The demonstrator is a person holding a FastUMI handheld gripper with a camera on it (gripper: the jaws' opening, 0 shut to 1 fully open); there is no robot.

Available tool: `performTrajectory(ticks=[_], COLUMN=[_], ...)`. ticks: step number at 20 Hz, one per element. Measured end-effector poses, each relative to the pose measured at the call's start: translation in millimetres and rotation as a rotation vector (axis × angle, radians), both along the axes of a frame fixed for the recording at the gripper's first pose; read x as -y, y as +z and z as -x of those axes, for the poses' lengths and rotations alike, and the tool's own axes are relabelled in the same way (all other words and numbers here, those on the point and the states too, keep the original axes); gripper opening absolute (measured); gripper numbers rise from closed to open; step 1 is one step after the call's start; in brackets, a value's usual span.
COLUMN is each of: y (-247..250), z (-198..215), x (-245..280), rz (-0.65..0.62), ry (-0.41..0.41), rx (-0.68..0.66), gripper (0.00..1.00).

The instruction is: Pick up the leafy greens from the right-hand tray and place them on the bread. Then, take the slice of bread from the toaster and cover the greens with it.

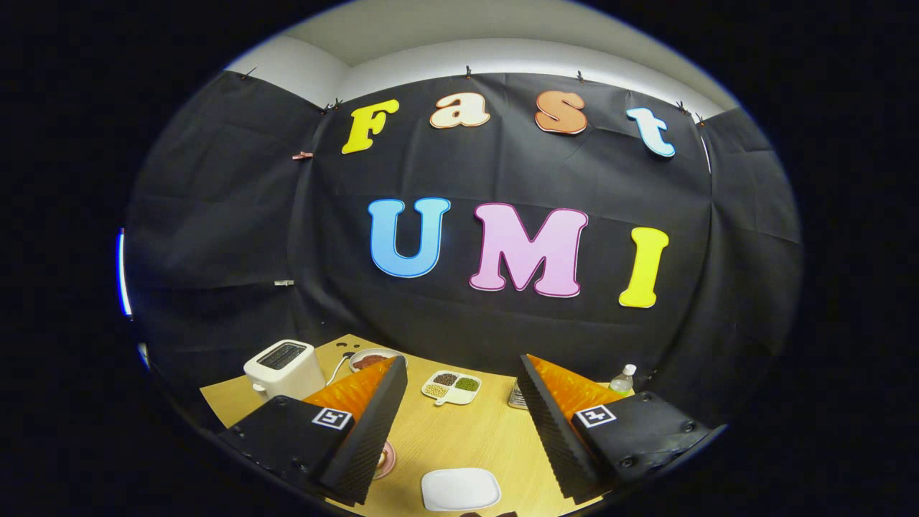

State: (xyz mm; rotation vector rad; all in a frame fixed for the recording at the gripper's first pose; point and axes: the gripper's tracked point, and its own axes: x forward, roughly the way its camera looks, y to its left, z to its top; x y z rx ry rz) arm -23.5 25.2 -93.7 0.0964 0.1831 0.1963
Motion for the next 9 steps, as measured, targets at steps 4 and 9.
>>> performTrajectory(ticks=[4, 9], y=[-0.1, -1.2], z=[-0.7, -1.7], x=[-0.2, 2.1], rz=[0.001, 0.01], ry=[-0.001, -0.009], rx=[0.0, -0.001], gripper=[0.97, 0.97])
